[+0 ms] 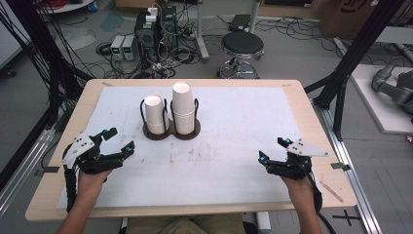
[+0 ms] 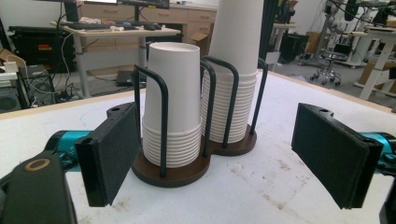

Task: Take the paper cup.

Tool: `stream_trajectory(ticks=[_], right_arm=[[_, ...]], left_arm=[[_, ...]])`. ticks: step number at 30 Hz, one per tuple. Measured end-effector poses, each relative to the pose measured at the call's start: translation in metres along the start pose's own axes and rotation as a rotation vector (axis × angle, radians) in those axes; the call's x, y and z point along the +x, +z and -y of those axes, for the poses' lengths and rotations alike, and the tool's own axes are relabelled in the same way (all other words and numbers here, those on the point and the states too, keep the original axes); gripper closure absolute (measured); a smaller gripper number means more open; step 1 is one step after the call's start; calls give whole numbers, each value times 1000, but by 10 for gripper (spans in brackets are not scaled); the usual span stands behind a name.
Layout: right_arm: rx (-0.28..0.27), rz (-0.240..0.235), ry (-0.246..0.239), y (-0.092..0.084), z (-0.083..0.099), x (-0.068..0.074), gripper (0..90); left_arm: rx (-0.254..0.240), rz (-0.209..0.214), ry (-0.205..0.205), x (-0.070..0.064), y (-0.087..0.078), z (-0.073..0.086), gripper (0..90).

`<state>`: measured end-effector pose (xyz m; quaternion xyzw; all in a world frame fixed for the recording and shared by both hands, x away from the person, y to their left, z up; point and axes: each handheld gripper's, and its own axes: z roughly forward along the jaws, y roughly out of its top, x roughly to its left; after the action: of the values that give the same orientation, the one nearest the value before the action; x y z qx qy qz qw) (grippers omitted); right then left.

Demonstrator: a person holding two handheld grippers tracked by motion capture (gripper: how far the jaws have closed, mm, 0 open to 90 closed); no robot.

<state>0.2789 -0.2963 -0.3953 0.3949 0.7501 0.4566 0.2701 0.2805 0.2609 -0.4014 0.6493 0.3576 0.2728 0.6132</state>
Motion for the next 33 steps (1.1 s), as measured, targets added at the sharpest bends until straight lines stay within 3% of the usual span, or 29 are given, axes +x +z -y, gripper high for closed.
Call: stream_trajectory(ticks=[11,15,18,24,28,29,33], right_arm=[[6,-9,14,2,2,-2,167],[8,-9,16,0,2,-1,167],[9,-14,26,-1,2,2,167],[26,-36,6,5,-4,5,167],[29,-47,1,6,-6,5,167],[33,-50,3,7,-5,5,167],[43,-56,1,7,-3,4,167]], left_arm=[[7,8,-18,1,4,1,156],[12,32,-5,0,4,-3,156],[3,55,-24,-1,8,-10,156],[32,119,-1,-5,31,-30,156],[49,159,56,-16,62,-54,156],[49,159,56,-16,62,-54,156],[46,178,75,-27,91,-72,156]])
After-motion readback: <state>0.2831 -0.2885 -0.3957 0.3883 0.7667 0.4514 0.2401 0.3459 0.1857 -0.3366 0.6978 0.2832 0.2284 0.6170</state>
